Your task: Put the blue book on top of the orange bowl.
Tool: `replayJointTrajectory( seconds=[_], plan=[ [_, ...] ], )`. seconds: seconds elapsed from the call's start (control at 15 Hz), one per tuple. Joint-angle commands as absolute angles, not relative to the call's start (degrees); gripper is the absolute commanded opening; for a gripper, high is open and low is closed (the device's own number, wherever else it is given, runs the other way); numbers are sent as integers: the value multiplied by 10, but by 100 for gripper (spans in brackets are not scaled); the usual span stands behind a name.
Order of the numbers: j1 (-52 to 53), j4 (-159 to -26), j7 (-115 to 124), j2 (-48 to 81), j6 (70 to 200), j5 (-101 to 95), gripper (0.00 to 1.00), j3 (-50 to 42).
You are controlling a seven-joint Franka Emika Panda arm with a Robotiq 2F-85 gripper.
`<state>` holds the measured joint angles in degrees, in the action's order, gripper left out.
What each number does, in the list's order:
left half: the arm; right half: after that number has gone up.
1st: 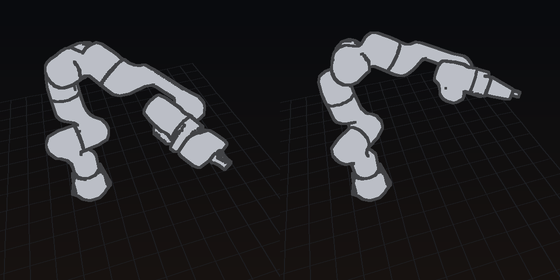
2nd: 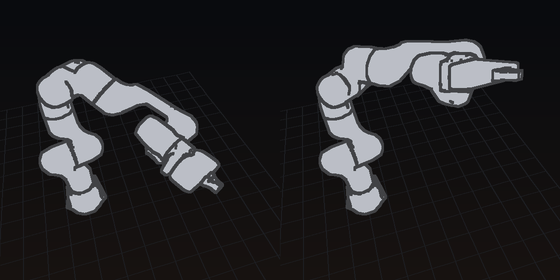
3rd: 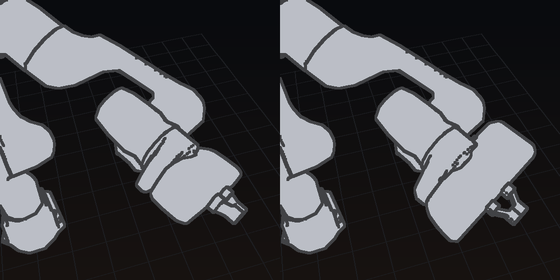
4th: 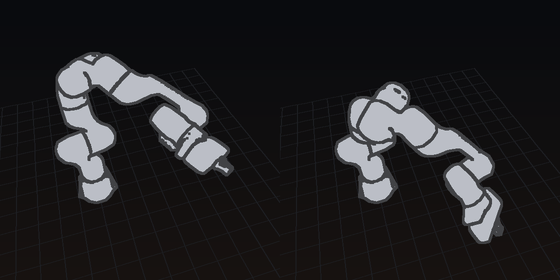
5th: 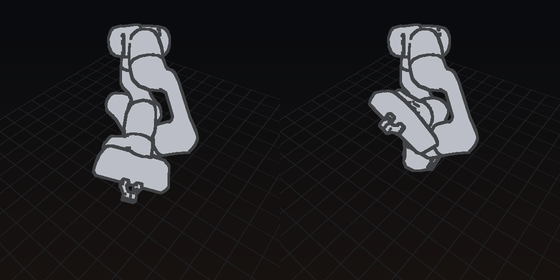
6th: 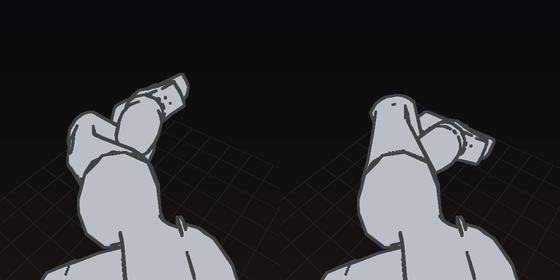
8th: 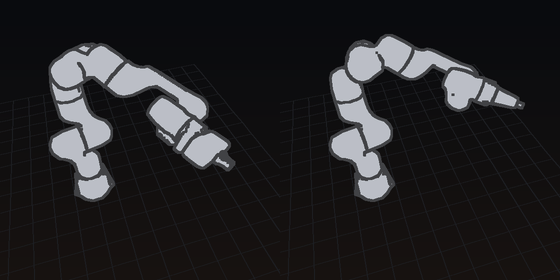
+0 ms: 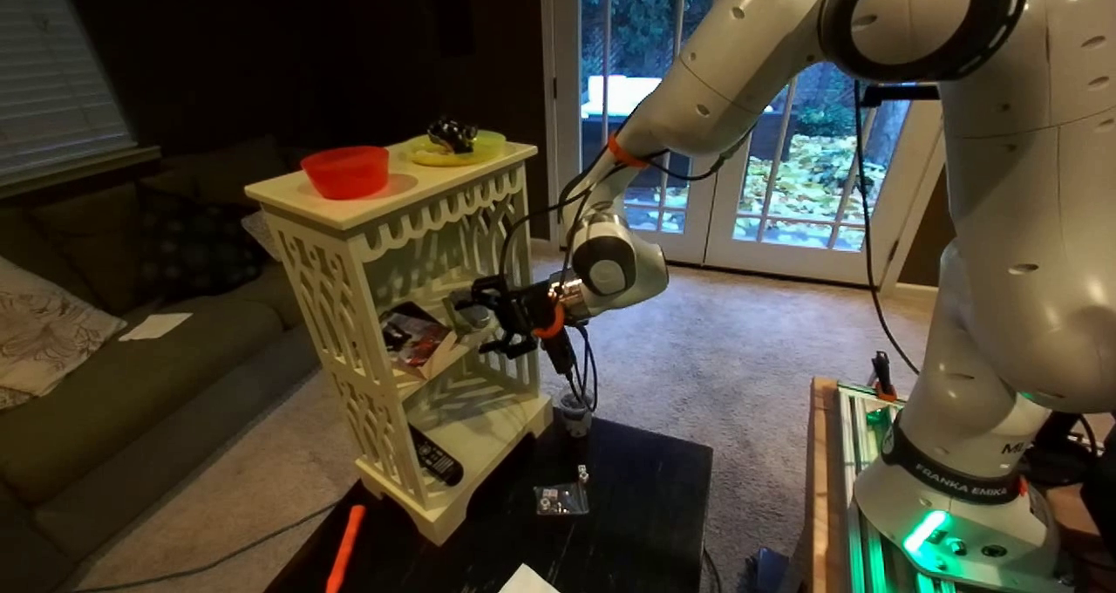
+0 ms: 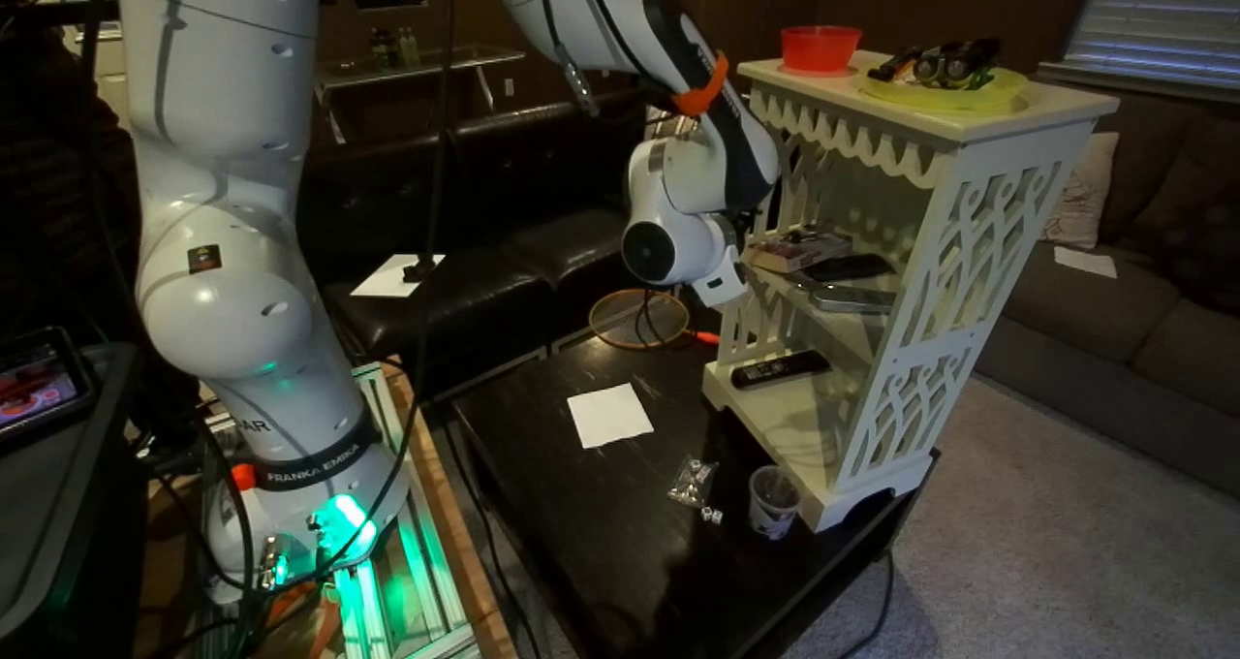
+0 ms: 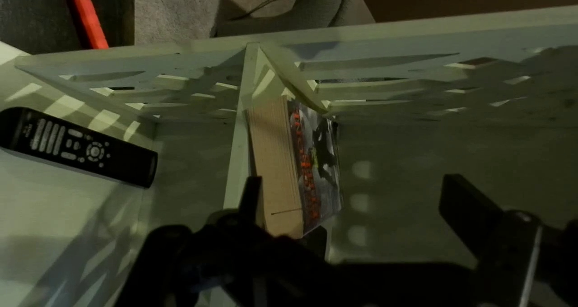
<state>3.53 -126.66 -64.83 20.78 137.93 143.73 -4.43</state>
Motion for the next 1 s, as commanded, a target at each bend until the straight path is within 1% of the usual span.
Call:
replayJointTrajectory(
  seconds=[0.0,0.4,0.73,0.93],
  plan=[
    [50,-1239,-653,227,1414,1435,100,-56],
    [62,-1127,-630,295,1491,1434,100,-67],
    [71,-1059,-626,348,1501,1434,100,-77],
    [74,-1041,-626,369,1499,1434,100,-82]
  ],
)
